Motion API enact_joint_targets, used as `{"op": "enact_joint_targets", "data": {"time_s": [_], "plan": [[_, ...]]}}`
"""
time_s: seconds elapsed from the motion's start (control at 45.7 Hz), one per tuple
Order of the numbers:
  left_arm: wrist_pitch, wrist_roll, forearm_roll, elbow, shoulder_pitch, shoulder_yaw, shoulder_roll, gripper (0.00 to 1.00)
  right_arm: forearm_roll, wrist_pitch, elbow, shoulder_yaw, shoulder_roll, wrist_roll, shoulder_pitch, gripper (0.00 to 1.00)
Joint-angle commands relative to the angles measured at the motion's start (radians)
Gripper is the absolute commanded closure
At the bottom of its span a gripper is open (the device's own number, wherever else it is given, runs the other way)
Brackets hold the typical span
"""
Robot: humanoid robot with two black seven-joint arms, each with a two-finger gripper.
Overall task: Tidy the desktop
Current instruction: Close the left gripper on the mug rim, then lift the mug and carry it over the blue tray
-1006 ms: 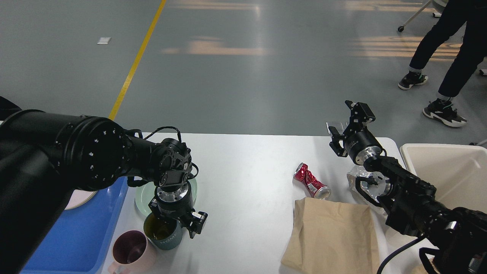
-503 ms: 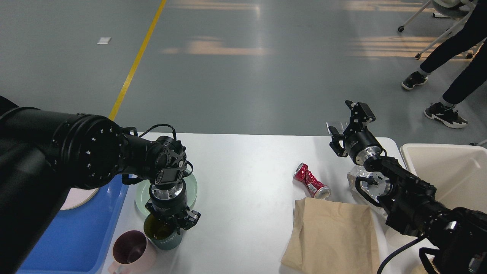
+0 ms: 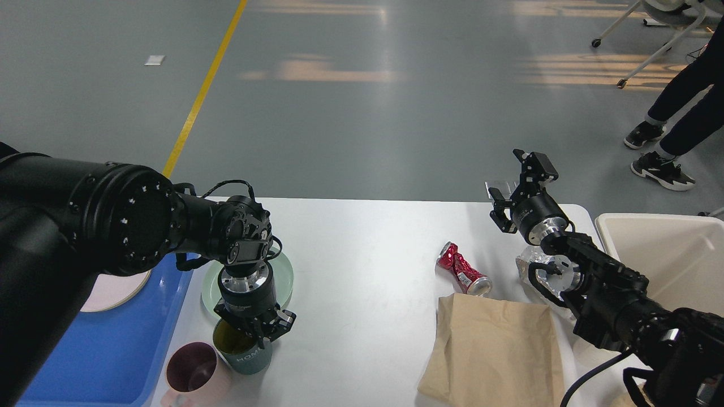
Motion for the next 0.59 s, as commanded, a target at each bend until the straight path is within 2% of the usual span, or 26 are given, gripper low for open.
{"op": "enact_joint_targets", "data": {"time_s": [0.0,0.175,0.35,0.569], "plan": [[-0.052,-0.005,-0.029,0.000,-0.024,-0.002,0.000,1.00,0.000,0.000,0.000,0.000,0.000,0.000,0.000,0.00],[-0.097,-0.007,-0.061,0.000,-0.058,-0.009,0.005,1.00,0.000,0.000,0.001,0.000,0.000,0.000,0.000,0.00],[-0.184,-0.008,-0.101,-0.001,-0.125,-0.036,0.042,1.00,0.000,0.000,0.001,0.000,0.000,0.000,0.000,0.00],[-0.184,-0.008,-0.126,-0.012,-0.245,-0.091,0.094,1.00,0.000,0.000,0.001,0.000,0.000,0.000,0.000,0.00]]}}
